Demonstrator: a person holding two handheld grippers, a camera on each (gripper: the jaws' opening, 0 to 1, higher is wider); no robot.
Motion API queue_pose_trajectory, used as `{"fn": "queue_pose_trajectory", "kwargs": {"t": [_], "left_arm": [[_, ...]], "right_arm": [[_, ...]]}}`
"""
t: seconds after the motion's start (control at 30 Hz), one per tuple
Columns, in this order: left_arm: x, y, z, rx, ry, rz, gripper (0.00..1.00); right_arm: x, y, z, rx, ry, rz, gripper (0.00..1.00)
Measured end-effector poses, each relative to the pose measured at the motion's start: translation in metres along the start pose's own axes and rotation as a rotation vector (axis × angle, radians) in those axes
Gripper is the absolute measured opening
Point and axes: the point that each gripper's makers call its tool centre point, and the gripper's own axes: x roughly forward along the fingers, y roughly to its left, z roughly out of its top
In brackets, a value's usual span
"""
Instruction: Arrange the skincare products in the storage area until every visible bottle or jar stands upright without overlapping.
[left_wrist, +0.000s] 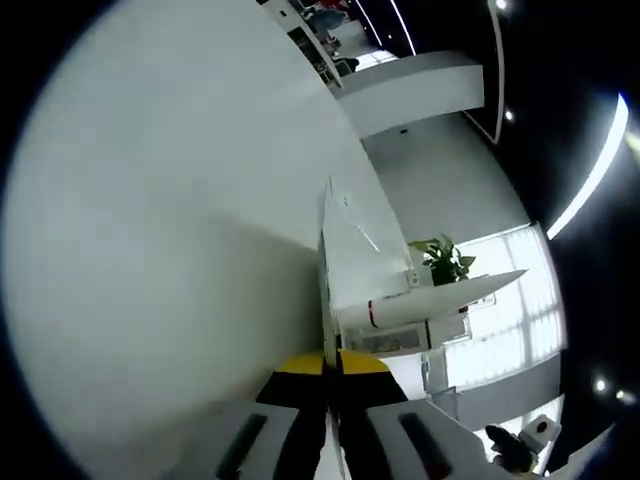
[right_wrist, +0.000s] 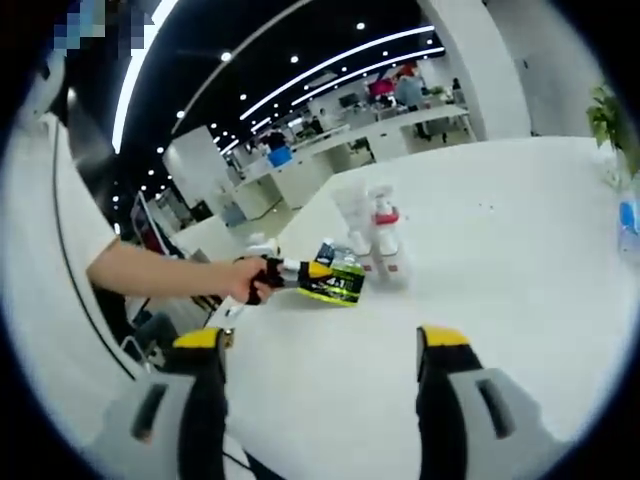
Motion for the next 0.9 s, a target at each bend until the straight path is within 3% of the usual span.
{"fn": "queue_pose_trajectory", "kwargs": {"t": [0.2, 0.47, 0.7, 0.9], "left_arm": [[-0.001, 0.006, -0.001, 0.020, 0.017, 0.054, 0.03], [0.004, 0.007, -0.002, 0.022, 0.030, 0.081, 0.05], [0.004, 0.011, -0.006, 0.075, 0.052, 0.123, 0.13], [0.002, 0.006, 0.006, 0.108, 0.025, 0.137, 0.24]], "right_arm": [[0.001, 0.000, -0.003, 0.002, 0.009, 0.002, 0.75], [-0.001, -0.001, -0.005, 0.004, 0.011, -0.002, 0.75], [-0.002, 0.000, -0.006, -0.002, 0.012, -0.002, 0.75], [-0.001, 0.002, -0.006, -0.017, 0.013, 0.002, 0.75]]}}
